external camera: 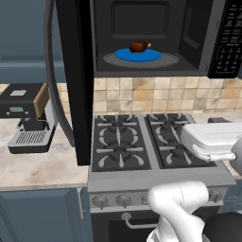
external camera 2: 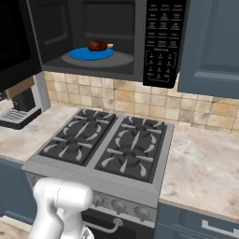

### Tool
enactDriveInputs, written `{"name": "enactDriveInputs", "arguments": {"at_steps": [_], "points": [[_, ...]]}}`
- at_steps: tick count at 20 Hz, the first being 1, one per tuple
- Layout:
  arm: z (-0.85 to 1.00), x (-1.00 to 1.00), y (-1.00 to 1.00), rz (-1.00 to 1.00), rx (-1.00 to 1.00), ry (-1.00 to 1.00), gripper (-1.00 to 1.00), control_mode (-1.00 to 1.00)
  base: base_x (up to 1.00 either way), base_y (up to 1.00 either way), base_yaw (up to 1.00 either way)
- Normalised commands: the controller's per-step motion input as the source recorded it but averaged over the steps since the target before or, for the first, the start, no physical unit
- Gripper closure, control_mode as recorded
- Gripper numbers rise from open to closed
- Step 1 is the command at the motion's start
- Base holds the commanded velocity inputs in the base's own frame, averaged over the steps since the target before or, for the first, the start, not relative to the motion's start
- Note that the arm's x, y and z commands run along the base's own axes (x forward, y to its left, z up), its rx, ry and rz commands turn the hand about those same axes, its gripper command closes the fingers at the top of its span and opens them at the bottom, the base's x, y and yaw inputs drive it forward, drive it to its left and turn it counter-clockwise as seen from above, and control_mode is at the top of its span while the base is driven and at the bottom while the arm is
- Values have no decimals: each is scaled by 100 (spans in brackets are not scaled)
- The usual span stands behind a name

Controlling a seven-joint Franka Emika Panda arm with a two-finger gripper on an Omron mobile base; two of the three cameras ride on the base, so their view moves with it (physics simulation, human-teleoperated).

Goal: Transport the steak from the fridge to the microwave and turn on the microwave.

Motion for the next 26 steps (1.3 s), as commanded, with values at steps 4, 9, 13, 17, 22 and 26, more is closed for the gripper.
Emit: {"name": "enactDriveInputs", "arguments": {"at_steps": [4, 9, 13, 17, 22, 26], "points": [[-3, 0, 22, 0, 0, -7, 100, -100, 0, 0, 0], [-10, 0, 19, 0, 0, -5, 100, -100, 0, 0, 0], [-14, 0, 23, 0, 0, -2, 100, -100, 0, 0, 0], [-12, 0, 30, 0, -2, -5, 100, -100, 0, 0, 0], [-3, 0, 26, 0, 0, -5, 100, -100, 0, 0, 0], [0, 0, 23, 0, 0, -3, 100, -100, 0, 0, 0]]}}
